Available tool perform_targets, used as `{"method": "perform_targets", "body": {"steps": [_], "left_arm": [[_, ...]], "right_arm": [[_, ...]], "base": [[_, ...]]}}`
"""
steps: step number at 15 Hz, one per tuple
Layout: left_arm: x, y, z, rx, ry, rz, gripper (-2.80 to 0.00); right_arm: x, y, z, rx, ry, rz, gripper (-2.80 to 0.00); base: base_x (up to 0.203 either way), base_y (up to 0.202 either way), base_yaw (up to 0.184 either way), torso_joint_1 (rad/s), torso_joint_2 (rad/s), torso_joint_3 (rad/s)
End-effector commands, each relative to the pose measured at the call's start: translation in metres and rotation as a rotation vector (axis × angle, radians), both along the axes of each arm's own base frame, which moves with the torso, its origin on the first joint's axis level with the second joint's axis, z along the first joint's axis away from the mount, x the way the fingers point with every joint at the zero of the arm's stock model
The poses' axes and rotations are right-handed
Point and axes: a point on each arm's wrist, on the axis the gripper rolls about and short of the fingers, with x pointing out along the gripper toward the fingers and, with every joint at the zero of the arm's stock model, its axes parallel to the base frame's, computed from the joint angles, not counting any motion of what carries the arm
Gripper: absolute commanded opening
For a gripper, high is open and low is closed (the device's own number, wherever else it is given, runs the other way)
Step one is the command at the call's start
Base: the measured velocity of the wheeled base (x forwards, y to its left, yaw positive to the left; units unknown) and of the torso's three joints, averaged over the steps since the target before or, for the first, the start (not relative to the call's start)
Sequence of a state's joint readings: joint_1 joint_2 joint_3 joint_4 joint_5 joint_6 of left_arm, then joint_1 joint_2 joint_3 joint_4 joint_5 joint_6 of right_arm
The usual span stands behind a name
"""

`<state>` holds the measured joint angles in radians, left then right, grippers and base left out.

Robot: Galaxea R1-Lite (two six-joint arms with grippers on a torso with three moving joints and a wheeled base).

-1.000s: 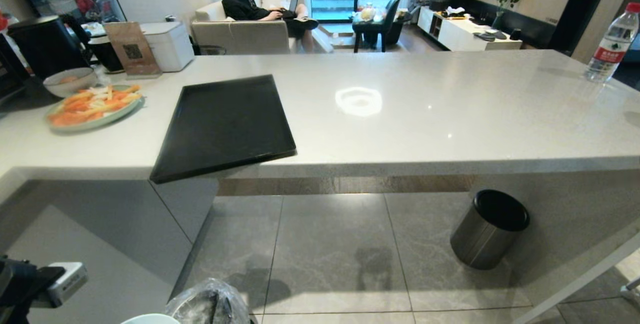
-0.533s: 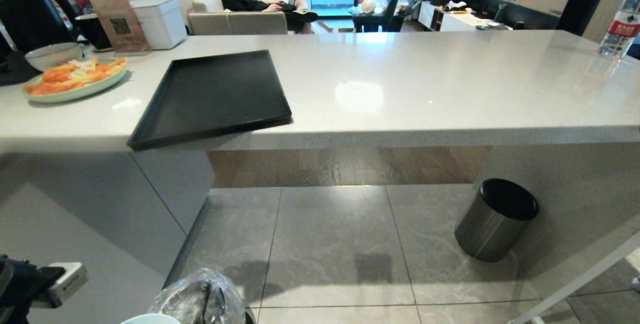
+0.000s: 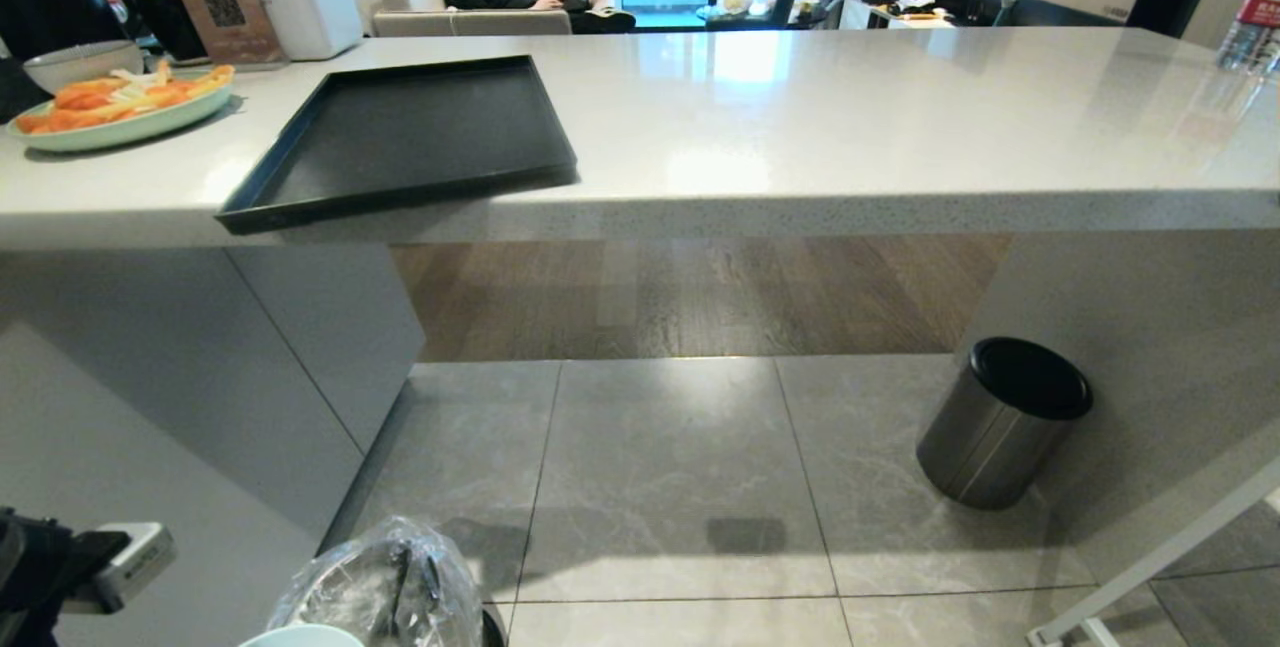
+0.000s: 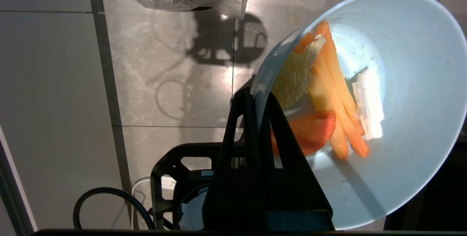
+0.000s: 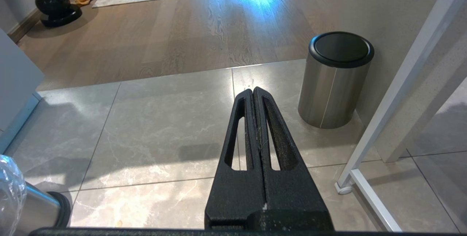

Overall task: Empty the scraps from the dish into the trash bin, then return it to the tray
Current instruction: Move the bowl over the trash can

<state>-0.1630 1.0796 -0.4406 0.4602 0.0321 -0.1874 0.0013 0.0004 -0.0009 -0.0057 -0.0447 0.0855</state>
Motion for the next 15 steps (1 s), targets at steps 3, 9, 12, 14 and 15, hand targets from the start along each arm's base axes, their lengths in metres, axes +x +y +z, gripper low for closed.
{"method": "perform_targets", "body": {"steps": [3, 9, 12, 14, 15], "left_arm": [[-0.0042, -0.0004, -0.0013, -0.002, -0.002, -0.012, -2.80], [-0.0065, -0.0007, -0.0033, 0.002, 0.000, -0.018, -2.80], [-0.0070, -0.0009, -0.0036, 0.000, 0.001, -0.024, -2.80], [-0.0082, -0.0006, -0.0043, 0.000, 0.000, -0.023, -2.80], [-0.0086, -0.0004, -0.0046, -0.001, 0.001, -0.018, -2.80]], "right_arm": [[0.0001, 0.0000, -0.0001, 0.000, 0.001, -0.001, -2.80], [-0.0001, 0.0000, 0.0002, 0.000, -0.002, 0.000, -2.80], [-0.0001, 0.0000, 0.0002, 0.000, -0.002, -0.001, -2.80], [0.0000, 0.0000, -0.0001, 0.000, 0.000, -0.001, -2.80], [0.0001, 0.0000, 0.0000, 0.000, 0.001, 0.000, -2.80]], "base": [[0.000, 0.000, 0.000, 0.000, 0.00, 0.000], [0.000, 0.000, 0.000, 0.012, 0.07, 0.071], [0.000, 0.000, 0.000, 0.000, 0.00, 0.000], [0.000, 0.000, 0.000, 0.000, 0.00, 0.000], [0.000, 0.000, 0.000, 0.000, 0.00, 0.000]]}}
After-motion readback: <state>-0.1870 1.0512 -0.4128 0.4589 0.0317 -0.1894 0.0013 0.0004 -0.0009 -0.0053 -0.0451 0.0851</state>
